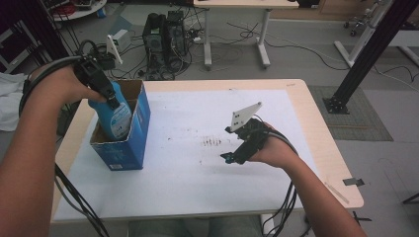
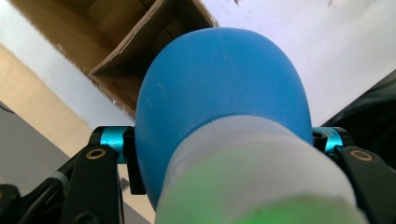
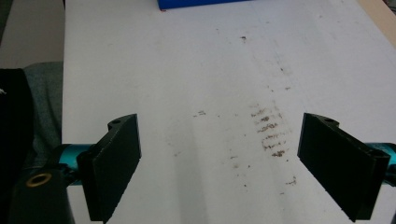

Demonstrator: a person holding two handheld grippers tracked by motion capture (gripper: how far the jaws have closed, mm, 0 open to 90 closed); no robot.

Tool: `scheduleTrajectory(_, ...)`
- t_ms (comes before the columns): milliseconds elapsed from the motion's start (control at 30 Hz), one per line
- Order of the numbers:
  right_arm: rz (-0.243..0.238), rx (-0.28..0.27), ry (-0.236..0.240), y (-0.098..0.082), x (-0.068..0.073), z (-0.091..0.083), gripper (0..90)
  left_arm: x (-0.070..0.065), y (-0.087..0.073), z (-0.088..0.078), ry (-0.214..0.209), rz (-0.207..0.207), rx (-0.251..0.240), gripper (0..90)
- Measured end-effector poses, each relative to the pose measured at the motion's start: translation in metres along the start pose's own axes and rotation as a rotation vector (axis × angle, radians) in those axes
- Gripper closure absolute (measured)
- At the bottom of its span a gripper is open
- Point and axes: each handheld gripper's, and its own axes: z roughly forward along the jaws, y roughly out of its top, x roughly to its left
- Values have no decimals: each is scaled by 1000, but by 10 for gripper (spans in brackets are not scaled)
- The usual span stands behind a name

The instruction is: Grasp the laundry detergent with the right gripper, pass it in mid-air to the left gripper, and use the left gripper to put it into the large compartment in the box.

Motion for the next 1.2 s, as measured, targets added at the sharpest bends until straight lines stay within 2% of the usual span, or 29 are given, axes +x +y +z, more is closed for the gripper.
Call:
scheduleTrajectory(33,-2,-2,0,0,0,0,125,0,1,4,-1,-9,-4,386)
scheduleTrajectory(67,4,-1,-3,0,1,0,125,2,1,8,6,12,11,386)
scheduleTrajectory(133,4,-1,-2,-1,1,0,125,4,2,17,-4,14,15,386)
scheduleTrajectory(200,7,0,2,-1,1,1,125,6,4,25,-6,37,31,386)
scheduleTrajectory(233,-7,-8,-3,-1,0,2,125,6,4,31,-5,26,21,386)
scheduleTrajectory(267,-5,-5,-2,-1,0,2,125,8,6,34,-7,60,47,386)
scheduleTrajectory(333,-9,-4,1,-1,0,3,125,8,6,42,-2,59,40,386)
scheduleTrajectory(433,-2,2,0,-1,0,3,125,11,7,53,-2,94,57,386)
scheduleTrajectory(600,1,1,-3,-2,-1,3,125,16,7,69,-13,105,70,386)
scheduleTrajectory(667,-3,-1,0,-1,-1,4,125,16,6,75,-2,108,69,386)
scheduleTrajectory(900,-1,4,5,0,-1,7,125,16,4,89,-10,158,93,386)
scheduleTrajectory(933,-1,4,5,0,-1,7,125,16,4,89,-10,158,93,386)
scheduleTrajectory(967,-6,5,7,0,-1,7,125,15,4,93,-5,136,74,386)
scheduleTrajectory(1000,-6,6,6,0,-1,7,125,16,4,95,-8,154,89,386)
scheduleTrajectory(1067,-7,6,6,0,-1,7,125,15,3,97,-6,141,80,386)
scheduleTrajectory(1100,-7,7,6,0,-1,7,125,15,3,98,-7,150,87,386)
scheduleTrajectory(1167,-4,7,5,0,0,7,125,15,3,99,-7,143,77,386)
scheduleTrajectory(1200,-6,7,6,0,-1,7,125,16,3,98,-7,161,88,386)
